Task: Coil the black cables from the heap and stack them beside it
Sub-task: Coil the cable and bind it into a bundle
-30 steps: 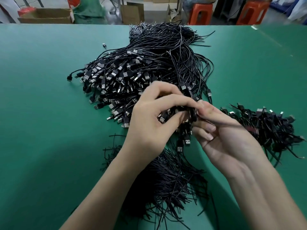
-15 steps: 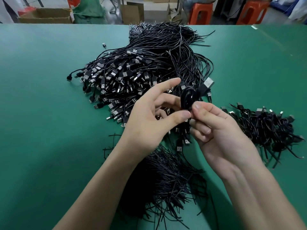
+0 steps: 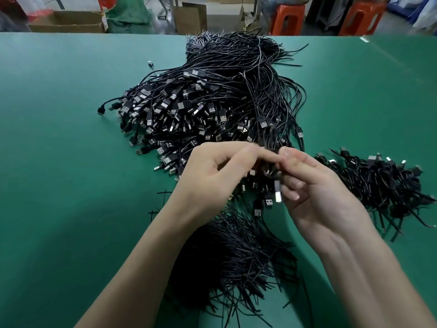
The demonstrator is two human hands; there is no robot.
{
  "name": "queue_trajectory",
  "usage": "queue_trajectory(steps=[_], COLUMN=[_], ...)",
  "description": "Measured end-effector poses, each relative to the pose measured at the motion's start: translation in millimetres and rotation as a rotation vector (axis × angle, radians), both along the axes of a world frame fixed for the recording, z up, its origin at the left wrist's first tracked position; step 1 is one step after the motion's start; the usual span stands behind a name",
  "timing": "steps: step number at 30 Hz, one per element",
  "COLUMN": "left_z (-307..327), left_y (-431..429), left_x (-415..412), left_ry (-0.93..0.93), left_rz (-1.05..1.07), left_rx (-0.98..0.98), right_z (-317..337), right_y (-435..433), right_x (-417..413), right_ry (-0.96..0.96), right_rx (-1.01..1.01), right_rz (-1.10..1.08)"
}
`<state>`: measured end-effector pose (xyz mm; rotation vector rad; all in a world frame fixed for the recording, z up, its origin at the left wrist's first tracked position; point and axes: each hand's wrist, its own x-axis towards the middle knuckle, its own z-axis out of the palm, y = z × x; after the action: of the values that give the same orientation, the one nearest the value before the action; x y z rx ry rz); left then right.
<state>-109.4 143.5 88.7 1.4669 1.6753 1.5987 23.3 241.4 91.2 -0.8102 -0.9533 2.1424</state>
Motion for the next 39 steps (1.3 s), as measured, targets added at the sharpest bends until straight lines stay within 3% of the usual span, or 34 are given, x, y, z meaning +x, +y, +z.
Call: queue_trajectory(steps=[6, 14, 18, 22, 26, 30, 33, 35, 39], left_z=[-5.0, -4.0, -5.1, -7.7, -7.6, -7.2, -10.3, -10.0, -5.9], left_y=[7.3, 4.8, 4.5, 3.6, 4.2, 7.4, 7.6, 7.2, 9.1], left_x=[-1.7, -6.5, -9.9, -11.4, -7.9, -1.8, 2.0, 4.6, 3.6], left_ry=[-0.231, -0.369, -0.432, -0.465, -0.428, -0.239, 0.014, -0.025, -0.232], left_rz=[0.020, -0.043, -0.082, -0.147, -0.158, -0.050, 0.135, 0.119, 0.021], left_rx=[-0.058, -0.147, -0.194, -0.226, -0.224, -0.049, 0.009, -0.028, -0.061], right_z=[-2.9, -1.3, -2.4, -3.3, -2.0, -0.9, -5.1, -8.1, -9.7], right_y=[-1.4, 7.9, 13.9, 15.2, 11.8, -2.1, -8.8, -9.1, -7.3], right_x=[0.4, 9.2, 16.4, 17.8, 14.9, 5.1, 0.2, -0.4, -1.9], right_ry=[0.017, -0.246, -0.526, -0.599, -0.528, -0.209, -0.158, -0.175, -0.231], right_rx=[0.097, 0.748, 1.258, 1.417, 1.342, 0.820, 0.563, 0.537, 0.690], right_rz=[0.038, 0.014, -0.008, 0.047, 0.044, 0.010, 0.006, -0.014, -0.044])
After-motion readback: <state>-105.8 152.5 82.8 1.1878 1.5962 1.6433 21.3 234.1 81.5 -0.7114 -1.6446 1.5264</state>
